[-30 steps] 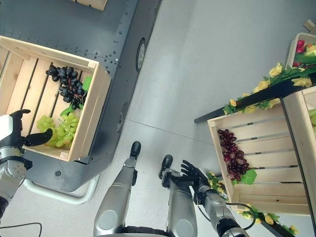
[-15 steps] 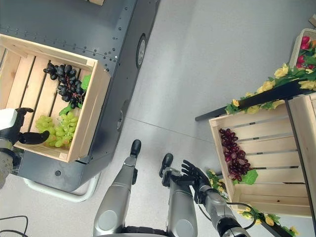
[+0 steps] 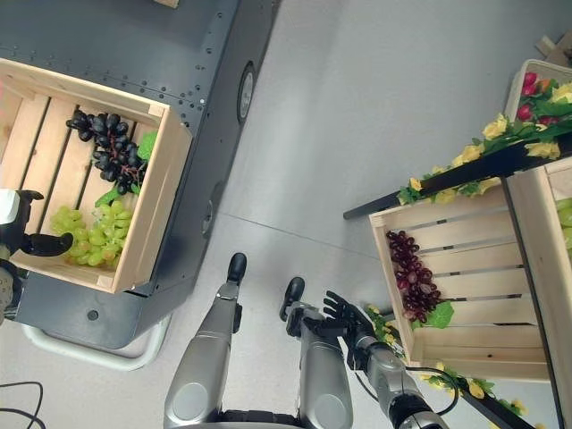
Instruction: Pick up the fruits from the basket on one side to the basket on the other side
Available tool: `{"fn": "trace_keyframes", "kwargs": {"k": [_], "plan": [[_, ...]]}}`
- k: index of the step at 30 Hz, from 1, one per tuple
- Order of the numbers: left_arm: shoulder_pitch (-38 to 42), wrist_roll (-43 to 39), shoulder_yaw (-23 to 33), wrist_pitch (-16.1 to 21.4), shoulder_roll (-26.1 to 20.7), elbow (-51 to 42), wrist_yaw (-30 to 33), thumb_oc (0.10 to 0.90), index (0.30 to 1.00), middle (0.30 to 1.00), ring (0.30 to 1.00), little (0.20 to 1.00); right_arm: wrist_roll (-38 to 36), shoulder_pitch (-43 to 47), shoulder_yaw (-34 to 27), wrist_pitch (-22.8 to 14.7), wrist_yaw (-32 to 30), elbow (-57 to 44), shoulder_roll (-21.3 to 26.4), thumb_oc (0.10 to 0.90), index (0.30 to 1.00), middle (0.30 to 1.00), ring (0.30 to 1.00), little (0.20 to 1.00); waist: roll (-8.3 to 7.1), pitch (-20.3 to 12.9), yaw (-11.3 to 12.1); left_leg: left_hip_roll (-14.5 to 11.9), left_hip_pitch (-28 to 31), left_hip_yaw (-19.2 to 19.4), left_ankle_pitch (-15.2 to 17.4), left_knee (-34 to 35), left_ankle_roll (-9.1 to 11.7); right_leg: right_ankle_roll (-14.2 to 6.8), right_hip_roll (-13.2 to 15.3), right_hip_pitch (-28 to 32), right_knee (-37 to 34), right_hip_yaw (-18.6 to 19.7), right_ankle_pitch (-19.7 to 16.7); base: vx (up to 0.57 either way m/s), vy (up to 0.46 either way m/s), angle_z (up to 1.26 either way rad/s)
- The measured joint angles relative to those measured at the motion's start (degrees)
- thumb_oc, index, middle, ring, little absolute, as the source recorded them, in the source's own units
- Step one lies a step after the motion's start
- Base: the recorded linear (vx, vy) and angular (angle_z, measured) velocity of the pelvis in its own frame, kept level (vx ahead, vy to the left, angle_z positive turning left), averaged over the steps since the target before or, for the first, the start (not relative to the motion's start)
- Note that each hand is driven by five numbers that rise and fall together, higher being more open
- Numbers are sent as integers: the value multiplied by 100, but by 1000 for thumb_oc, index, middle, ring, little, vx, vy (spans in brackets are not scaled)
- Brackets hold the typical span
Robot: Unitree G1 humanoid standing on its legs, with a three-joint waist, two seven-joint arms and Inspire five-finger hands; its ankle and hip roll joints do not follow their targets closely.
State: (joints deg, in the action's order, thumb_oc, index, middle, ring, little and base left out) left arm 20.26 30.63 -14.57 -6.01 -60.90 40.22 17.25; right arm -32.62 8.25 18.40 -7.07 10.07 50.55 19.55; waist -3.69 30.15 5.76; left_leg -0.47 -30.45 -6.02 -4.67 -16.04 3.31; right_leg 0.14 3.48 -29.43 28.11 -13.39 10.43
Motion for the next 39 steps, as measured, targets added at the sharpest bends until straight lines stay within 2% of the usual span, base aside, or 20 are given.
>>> {"fn": "trace_keyframes", "kwargs": {"k": [9, 16, 19, 23, 27, 31, 36, 39], "plan": [[172, 1152, -452, 31, -148, -105, -7, 800, 900, 900, 900, 900, -2, 26, 14, -1, 19, 30, 0, 800, 900, 900, 900, 900, 0, 0, -11, -32, 1, 11, 10, -33, 14, 6, -33, 5, -4, 20, -15, -2, 7, 0], [4, 1487, -531, 545, -908, -775, -455, 800, 900, 900, 900, 900, -1, 59, 7, -2, 108, 151, -2, 800, 900, 900, 900, 900, 2, 3, 11, -37, 72, 14, 12, -37, 18, 10, -42, 71, -14, 22, -16, -2, 4, 0], [13, 1571, -531, 764, -1178, -940, -642, 800, 900, 900, 900, 900, -1, 67, 8, -1, 141, 214, -1, 800, 900, 900, 900, 900, 3, 4, 14, -38, 166, 14, 16, -15, 21, 8, -44, 174, -49, 20, -17, 0, 0, 0], [55, 1416, -538, 784, -1412, -1219, -1017, 800, 900, 900, 900, 900, -3, 67, -3, -14, 226, 286, -1, 800, 900, 900, 900, 900, 5, 5, 18, -38, 209, 14, 15, 23, 22, 12, -46, 216, -85, 15, -18, 0, 0, 0], [69, 1179, -530, 776, -1438, -1333, -1334, 800, 900, 900, 900, 900, -4, 67, -16, -18, 240, 318, -1, 800, 900, 900, 900, 900, 12, 9, 42, -37, 230, 14, 14, 54, 21, 0, -46, 238, -115, 9, -25, 8, -2, 1], [-27, 1180, -505, 776, -1437, -1332, -1341, 800, 900, 900, 900, 900, -1, 61, -13, -14, 242, 387, -4, 800, 900, 900, 900, 900, 20, 13, 103, -45, 359, 17, 14, 115, 21, -1, -54, 397, -209, -12, -24, 11, -4, 2], [-294, 1181, -22, 837, -1444, -1331, -1492, 800, 900, 900, 900, 900, -3, 59, -14, 30, 242, 477, -4, 800, 900, 900, 900, 900, 31, 18, 207, -43, 460, 12, 12, 192, 21, -4, -48, 511, -275, -58, -22, 10, -4, 3], [-396, 1180, 20, 955, -1562, -1439, -1737, 800, 900, 900, 900, 900, -3, 51, -16, 57, 242, 493, -4, 800, 900, 900, 900, 900, 33, 19, 217, -46, 512, 12, 13, 209, 20, 3, -35, 599, -304, -114, -10, 25, -21, 10]]}}
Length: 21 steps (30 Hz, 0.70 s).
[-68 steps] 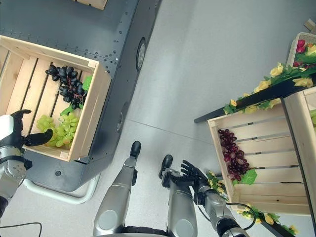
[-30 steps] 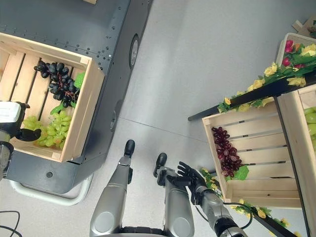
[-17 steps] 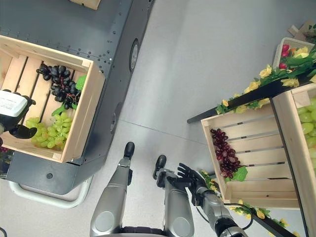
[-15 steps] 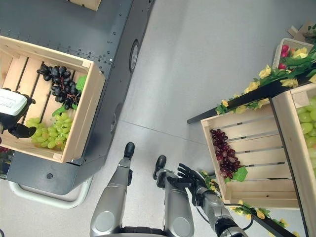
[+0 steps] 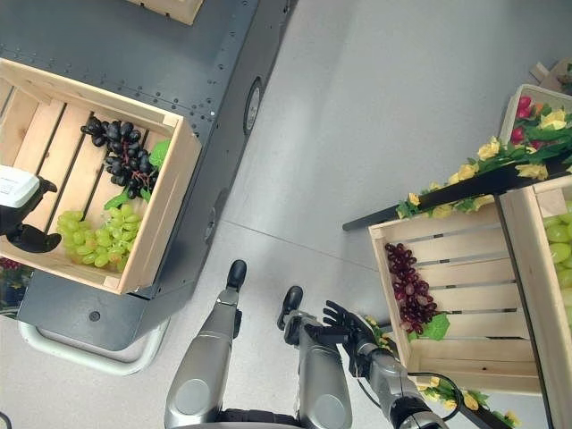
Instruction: Pick up the fruits from the basket on one side to the basket on the other side
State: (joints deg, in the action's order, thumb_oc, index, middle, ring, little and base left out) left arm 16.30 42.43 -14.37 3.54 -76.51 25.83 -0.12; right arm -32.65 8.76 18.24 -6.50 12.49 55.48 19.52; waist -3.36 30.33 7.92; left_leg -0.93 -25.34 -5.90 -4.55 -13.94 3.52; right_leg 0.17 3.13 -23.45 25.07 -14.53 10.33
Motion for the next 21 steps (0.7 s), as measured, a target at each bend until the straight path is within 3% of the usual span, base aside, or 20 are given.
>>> {"fn": "trace_keyframes", "kwargs": {"k": [9, 21], "plan": [[15, -300, -28, 319, -105, -379, -777, 800, 900, 900, 900, 900, 0, -5, 0, 6, 30, 53, -6, 800, 900, 900, 900, 900, -1, 0, 65, -2, 17, 2, -1, 15, -1, -1, 1, 15, -4, -7, 4, 0, 0, 0], [680, -463, -803, 310, -126, -525, -865, 800, 900, 900, 900, 900, -4, 5, -1, -32, 210, 77, -7, 800, 900, 900, 900, 900, -12, -4, -52, -26, -62, 3, 5, -59, -6, -18, -24, 7, -52, -37, -10, 0, 0, 1]]}}
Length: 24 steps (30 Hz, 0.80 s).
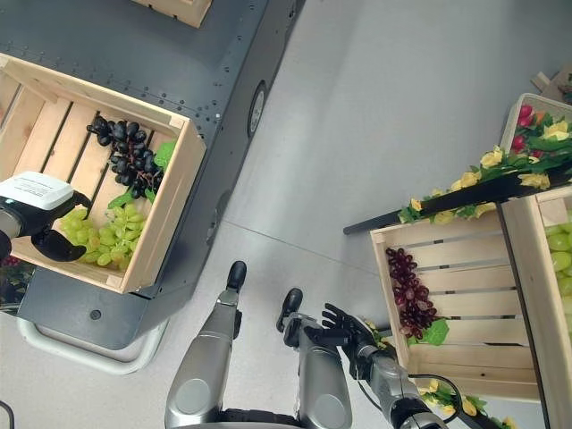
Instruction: Pick up the fruits from the basket on one side to the basket on the other side
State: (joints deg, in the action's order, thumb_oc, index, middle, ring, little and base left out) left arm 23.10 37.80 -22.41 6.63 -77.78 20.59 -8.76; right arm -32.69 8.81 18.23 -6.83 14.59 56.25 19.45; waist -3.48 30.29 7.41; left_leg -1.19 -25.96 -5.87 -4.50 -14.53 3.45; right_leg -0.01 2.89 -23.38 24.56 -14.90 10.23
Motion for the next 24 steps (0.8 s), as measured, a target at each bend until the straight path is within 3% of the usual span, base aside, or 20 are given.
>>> {"fn": "trace_keyframes", "kwargs": {"k": [9, 13, 24], "plan": [[465, 88, -824, -5, 12, 85, -29, 800, 900, 900, 900, 900, 1, 0, 13, -65, 44, 24, -2, 800, 900, 900, 900, 900, -8, -2, -33, -10, -24, 15, 14, -22, -22, -22, -18, 0, -52, 21, -21, 0, 0, 0], [488, 89, -892, -7, 42, 90, -178, 800, 900, 900, 900, 900, 2, 1, 15, -69, 44, 24, -2, 800, 900, 900, 900, 900, -10, -2, -33, -10, -29, 37, 26, -43, -36, -26, -4, -1, -51, 35, -23, 0, 0, 0], [882, -320, -1181, -71, 42, -39, -1554, 800, 900, 900, 900, 900, 2, 1, 15, -74, 44, 32, -2, 800, 900, 900, 900, 900, -11, -2, -35, -8, -53, 57, 32, -67, -44, -35, 8, -10, -44, 27, -27, 0, 0, 0]]}}
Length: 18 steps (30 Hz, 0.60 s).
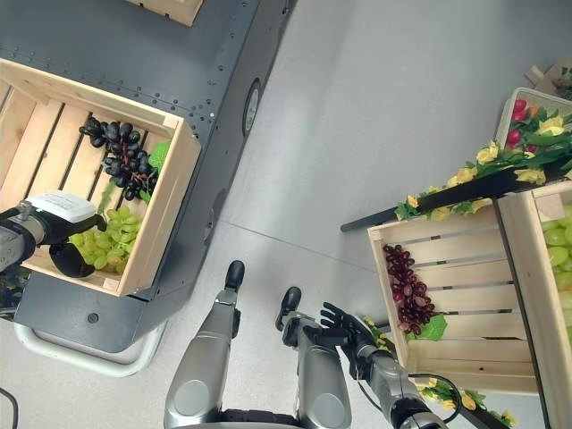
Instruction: Pick up the fruits from the basket on one side to the basket on the other side
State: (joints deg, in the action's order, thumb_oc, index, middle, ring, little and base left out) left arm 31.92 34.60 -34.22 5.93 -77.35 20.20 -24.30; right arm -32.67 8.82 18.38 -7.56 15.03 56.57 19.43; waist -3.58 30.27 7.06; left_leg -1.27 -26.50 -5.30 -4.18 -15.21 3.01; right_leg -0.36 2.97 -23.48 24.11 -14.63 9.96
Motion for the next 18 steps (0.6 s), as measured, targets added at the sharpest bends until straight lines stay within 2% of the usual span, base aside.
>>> {"fn": "trace_keyframes", "kwargs": {"k": [7, 14, 18], "plan": [[59, -291, -18, -424, 0, -116, -592, 800, 900, 900, 900, 900, 0, 2, -2, 7, 0, 0, 0, 800, 900, 900, 900, 900, 0, 0, -13, 3, -5, 6, 0, 1, 0, 2, 4, 0, 0, -10, 2, 0, 0, 0], [59, -173, -41, -695, 14, -103, -493, 800, 900, 900, 900, 900, -1, 3, 0, -1, 0, 5, 0, 800, 900, 900, 900, 900, 0, 0, -13, 0, -6, 4, 0, -2, 0, 2, 3, 0, 0, -14, 3, 1, -5, 0], [73, 60, -74, -1122, 97, -27, -342, 800, 900, 900, 900, 900, 0, 3, 5, -19, 1, 7, 0, 800, 900, 900, 900, 900, -11, -1, -10, -6, -5, 2, 0, -4, 0, -1, -24, 7, -11, -16, -2, 3, -32, 0]]}}
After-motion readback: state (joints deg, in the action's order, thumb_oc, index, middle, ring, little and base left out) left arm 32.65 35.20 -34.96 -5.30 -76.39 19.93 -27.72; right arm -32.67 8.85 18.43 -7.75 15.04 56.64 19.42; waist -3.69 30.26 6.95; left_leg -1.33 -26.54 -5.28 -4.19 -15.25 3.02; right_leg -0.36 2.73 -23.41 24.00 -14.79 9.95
